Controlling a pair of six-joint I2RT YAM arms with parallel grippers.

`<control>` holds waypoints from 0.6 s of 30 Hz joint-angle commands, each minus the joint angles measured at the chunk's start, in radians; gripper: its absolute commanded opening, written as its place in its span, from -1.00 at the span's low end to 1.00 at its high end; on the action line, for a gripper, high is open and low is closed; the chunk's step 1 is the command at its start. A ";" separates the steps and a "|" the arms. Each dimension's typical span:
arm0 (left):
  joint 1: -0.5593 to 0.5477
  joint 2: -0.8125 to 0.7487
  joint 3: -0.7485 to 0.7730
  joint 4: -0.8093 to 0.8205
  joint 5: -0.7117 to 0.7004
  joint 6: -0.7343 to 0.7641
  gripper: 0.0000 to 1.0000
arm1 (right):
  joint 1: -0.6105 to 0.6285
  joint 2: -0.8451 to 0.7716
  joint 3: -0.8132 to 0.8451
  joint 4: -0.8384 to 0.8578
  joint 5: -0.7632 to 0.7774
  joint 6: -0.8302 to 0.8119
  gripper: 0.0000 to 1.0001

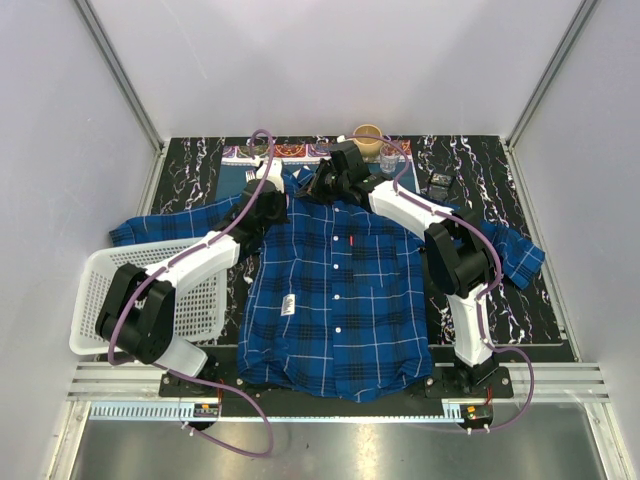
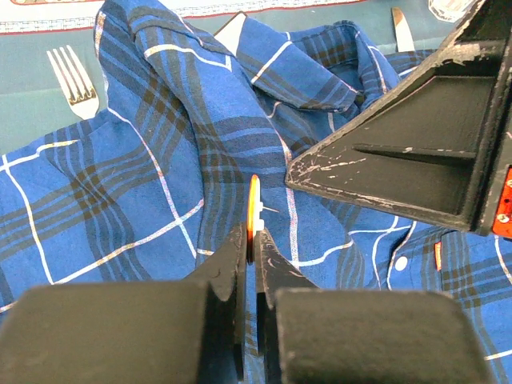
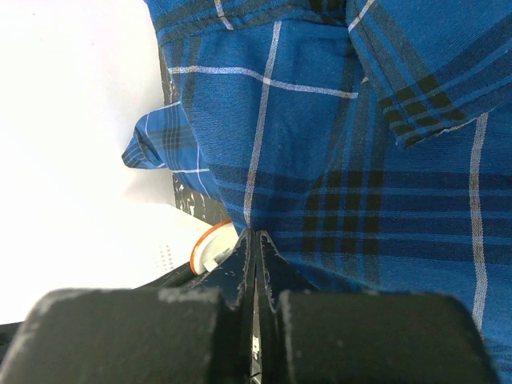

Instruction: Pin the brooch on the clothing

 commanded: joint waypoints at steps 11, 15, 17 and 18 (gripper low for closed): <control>0.003 -0.048 0.002 0.059 0.070 -0.064 -1.00 | 0.014 -0.034 0.039 0.059 -0.014 -0.001 -1.00; 0.003 -0.054 0.003 0.057 0.091 -0.077 -1.00 | 0.014 -0.035 0.034 0.062 -0.014 -0.002 -1.00; 0.001 -0.059 0.005 0.057 0.109 -0.087 -1.00 | 0.014 -0.035 0.031 0.070 -0.018 -0.004 -1.00; 0.003 -0.059 0.005 0.059 0.117 -0.088 -1.00 | 0.014 -0.035 0.028 0.076 -0.024 -0.004 -1.00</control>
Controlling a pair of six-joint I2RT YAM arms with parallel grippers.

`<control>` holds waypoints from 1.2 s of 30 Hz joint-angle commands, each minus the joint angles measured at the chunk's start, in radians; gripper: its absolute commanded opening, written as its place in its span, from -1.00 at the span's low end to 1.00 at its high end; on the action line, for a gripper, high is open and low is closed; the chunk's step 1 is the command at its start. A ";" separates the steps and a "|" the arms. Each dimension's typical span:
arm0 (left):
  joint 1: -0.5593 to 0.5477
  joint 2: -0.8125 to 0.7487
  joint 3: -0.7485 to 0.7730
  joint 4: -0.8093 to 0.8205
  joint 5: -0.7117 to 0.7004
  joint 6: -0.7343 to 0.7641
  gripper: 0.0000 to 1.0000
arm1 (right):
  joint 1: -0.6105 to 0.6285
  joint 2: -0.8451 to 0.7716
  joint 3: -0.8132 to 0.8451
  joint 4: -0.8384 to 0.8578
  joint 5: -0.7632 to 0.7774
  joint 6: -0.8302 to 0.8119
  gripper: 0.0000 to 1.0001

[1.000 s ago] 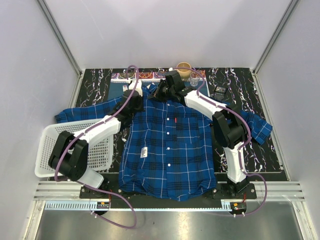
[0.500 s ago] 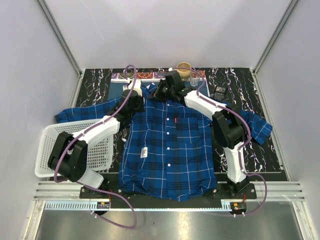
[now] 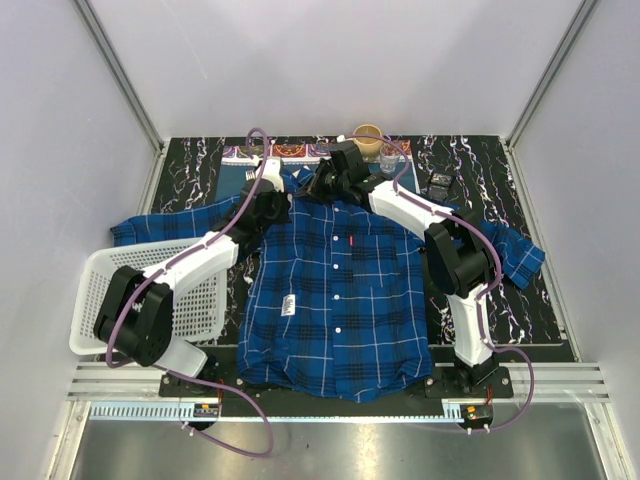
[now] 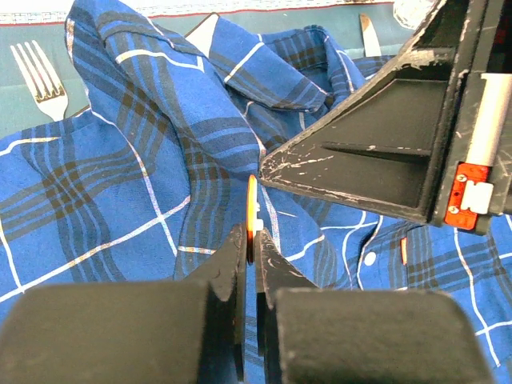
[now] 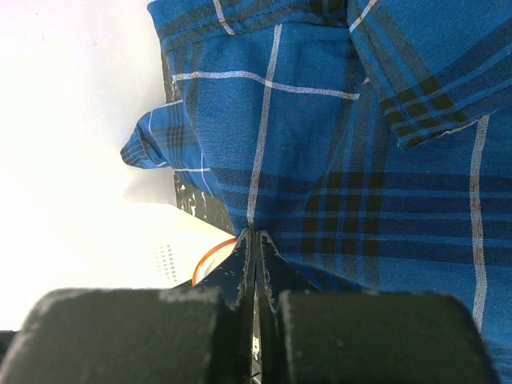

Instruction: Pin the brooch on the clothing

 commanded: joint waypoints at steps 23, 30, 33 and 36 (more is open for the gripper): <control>0.151 0.028 0.021 0.059 0.532 -0.114 -1.00 | -0.273 -0.077 -0.214 0.692 -0.757 -0.373 0.70; 0.196 0.075 0.041 0.096 0.732 -0.127 -1.00 | -0.297 -0.023 -0.250 0.971 -1.013 -0.415 0.62; 0.207 0.079 0.040 0.103 0.807 -0.117 -1.00 | -0.293 0.030 -0.196 1.057 -1.082 -0.375 0.59; 0.216 0.079 0.024 0.128 0.862 -0.118 -1.00 | -0.290 0.098 -0.150 1.329 -1.164 -0.184 0.56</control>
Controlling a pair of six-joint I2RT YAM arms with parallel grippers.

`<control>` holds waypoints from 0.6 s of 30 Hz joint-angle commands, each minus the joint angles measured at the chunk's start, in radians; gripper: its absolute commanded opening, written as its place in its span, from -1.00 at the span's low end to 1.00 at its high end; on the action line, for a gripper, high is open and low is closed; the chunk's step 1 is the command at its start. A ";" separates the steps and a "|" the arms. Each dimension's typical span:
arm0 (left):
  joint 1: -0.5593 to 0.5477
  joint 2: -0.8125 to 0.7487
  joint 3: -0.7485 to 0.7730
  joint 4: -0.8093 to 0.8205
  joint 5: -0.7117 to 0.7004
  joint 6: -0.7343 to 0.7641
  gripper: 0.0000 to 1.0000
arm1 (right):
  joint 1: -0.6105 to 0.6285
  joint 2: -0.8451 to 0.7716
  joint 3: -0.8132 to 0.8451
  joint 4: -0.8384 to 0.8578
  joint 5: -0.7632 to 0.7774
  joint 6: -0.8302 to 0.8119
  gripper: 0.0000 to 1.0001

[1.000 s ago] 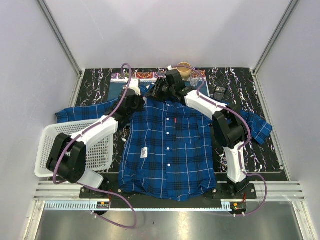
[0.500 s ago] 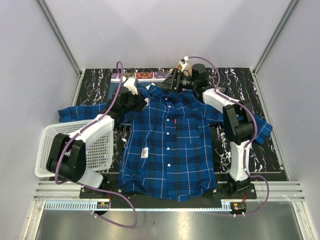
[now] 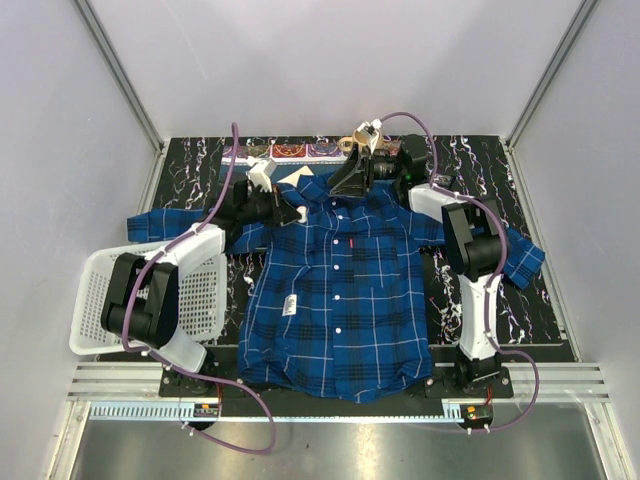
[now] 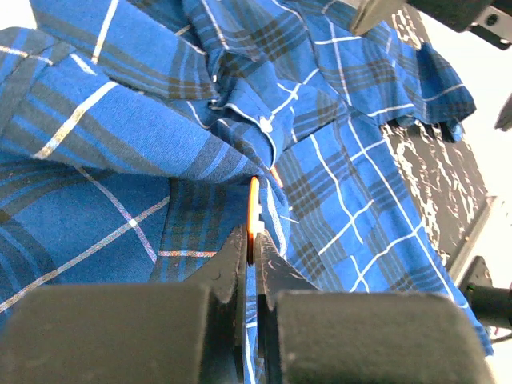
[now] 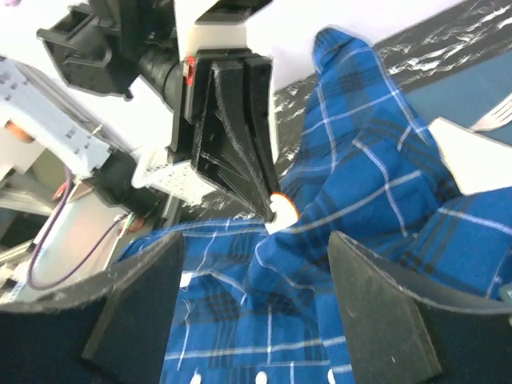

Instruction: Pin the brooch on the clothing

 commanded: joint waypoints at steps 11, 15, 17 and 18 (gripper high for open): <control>0.021 0.031 0.042 0.094 0.223 0.025 -1.00 | 0.018 0.268 0.357 0.709 -0.386 0.736 0.55; 0.024 0.027 0.039 0.091 0.221 0.028 -1.00 | 0.023 0.273 0.402 0.705 -0.352 0.945 0.63; 0.029 0.021 0.034 0.090 0.218 0.028 -1.00 | 0.018 0.265 0.417 0.700 -0.323 1.046 0.74; 0.030 0.019 0.031 0.090 0.218 0.027 -1.00 | 0.008 0.253 0.421 0.699 -0.303 1.077 0.77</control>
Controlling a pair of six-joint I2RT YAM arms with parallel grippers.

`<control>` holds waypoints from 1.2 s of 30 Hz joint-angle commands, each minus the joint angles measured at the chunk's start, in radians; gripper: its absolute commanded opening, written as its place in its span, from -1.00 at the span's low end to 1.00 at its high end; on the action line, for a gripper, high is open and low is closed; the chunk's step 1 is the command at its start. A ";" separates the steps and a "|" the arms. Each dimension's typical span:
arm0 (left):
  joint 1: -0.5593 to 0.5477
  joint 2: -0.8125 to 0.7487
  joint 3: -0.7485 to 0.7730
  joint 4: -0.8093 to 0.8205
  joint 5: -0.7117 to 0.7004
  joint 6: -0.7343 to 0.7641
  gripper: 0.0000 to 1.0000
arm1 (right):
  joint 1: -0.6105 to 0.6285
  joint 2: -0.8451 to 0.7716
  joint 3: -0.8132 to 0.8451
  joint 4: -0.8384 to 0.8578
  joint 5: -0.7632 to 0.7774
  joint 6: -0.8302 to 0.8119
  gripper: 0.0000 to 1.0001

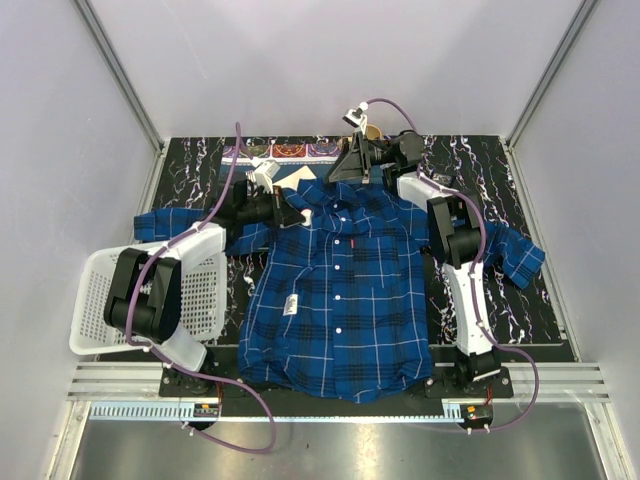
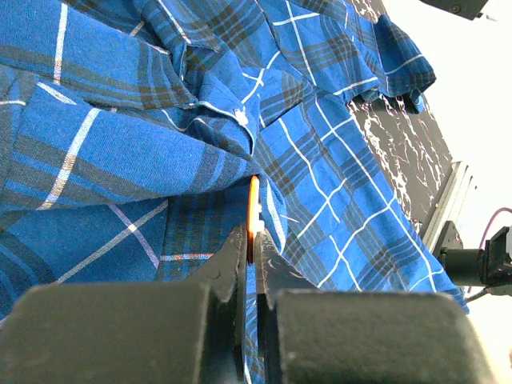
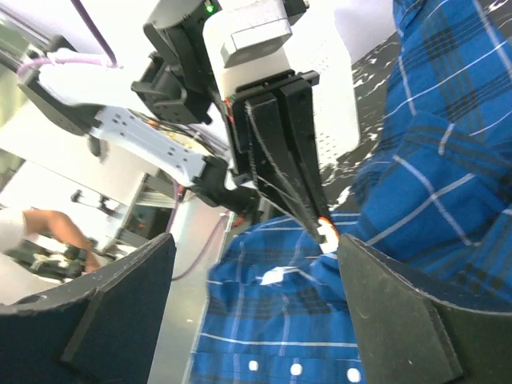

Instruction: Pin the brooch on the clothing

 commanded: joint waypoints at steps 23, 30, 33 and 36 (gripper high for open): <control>0.033 0.011 0.068 0.035 0.182 0.041 -1.00 | -0.049 -0.794 -0.493 -1.107 0.593 -1.791 0.99; 0.032 0.018 0.101 -0.014 0.259 0.113 -1.00 | -0.031 -0.669 -0.323 -1.690 0.371 -2.327 0.85; 0.023 0.017 0.100 -0.033 0.277 0.162 -1.00 | -0.023 -0.588 -0.247 -1.917 0.278 -2.510 0.66; 0.015 0.024 0.109 -0.059 0.298 0.204 -1.00 | -0.016 -0.520 -0.175 -2.056 0.188 -2.655 0.61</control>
